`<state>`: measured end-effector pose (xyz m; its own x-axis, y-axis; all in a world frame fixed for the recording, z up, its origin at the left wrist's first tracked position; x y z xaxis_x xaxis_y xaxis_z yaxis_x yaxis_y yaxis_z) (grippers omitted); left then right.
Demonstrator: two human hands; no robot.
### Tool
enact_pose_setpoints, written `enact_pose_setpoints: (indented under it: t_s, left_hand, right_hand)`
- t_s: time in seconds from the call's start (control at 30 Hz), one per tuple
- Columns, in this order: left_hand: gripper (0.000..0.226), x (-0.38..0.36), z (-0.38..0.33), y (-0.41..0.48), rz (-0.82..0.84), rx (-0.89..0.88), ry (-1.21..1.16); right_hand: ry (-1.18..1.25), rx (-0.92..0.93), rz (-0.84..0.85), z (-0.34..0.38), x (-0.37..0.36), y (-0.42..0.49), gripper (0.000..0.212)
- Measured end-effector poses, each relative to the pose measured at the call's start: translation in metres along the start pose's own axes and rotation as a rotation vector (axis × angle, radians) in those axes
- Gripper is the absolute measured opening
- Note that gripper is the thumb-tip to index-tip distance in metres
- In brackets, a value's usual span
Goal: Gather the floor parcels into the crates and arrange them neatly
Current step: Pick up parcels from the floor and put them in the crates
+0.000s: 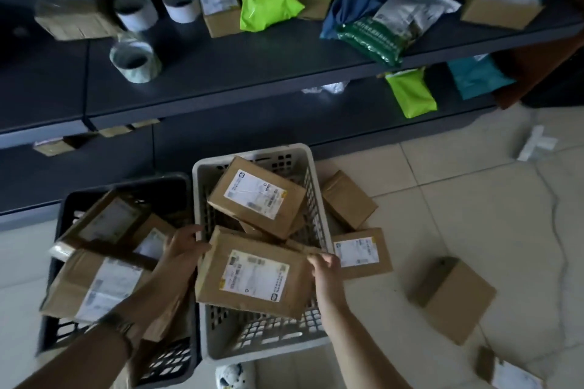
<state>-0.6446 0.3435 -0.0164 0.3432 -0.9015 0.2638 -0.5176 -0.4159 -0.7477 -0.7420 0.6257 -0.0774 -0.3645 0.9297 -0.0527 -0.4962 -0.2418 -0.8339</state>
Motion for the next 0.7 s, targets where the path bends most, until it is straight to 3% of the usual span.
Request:
enact_pose_setpoints:
  t_s: [0.1, 0.17, 0.33, 0.43, 0.53, 0.7]
  left_hand:
    - [0.042, 0.015, -0.001, 0.035, -0.105, -0.022, 0.101]
    - [0.032, -0.001, -0.031, 0.034, -0.107, -0.066, 0.113]
    - [0.032, -0.097, -0.095, 0.035, 0.005, -0.299, 0.199]
    - [0.037, -0.168, -0.115, 0.050, 0.024, -0.376, 0.227]
    - [0.031, -0.249, -0.116, 0.075, 0.073, -0.362, 0.249]
    - [0.023, -0.354, -0.071, 0.157, 0.110, -0.155, 0.167]
  right_hand:
    - [0.047, 0.055, -0.101, 0.017, 0.016, 0.024, 0.015]
    - [0.021, 0.074, -0.135, 0.028, 0.039, 0.040, 0.017]
    - [-0.047, 0.014, -0.246, 0.027, 0.128, 0.079, 0.017]
    - [-0.132, -0.048, -0.222, 0.030, 0.181, 0.101, 0.024]
    - [-0.211, -0.109, -0.184, 0.042, 0.230, 0.132, 0.023]
    - [-0.389, -0.038, -0.112, 0.081, 0.273, 0.207, 0.032]
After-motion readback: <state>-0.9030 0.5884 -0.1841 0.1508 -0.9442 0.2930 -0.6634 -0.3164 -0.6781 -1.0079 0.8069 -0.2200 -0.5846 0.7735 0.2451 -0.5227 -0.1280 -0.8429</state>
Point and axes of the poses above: each hand's wrist, its own y-axis towards the middle knuckle, its own x-axis out of the back of the hand, z = x × y, the point moved 8 cm from there along y, towards the middle knuckle, and after that the axes turned 14 degrees about z, right-handed, at the moved point
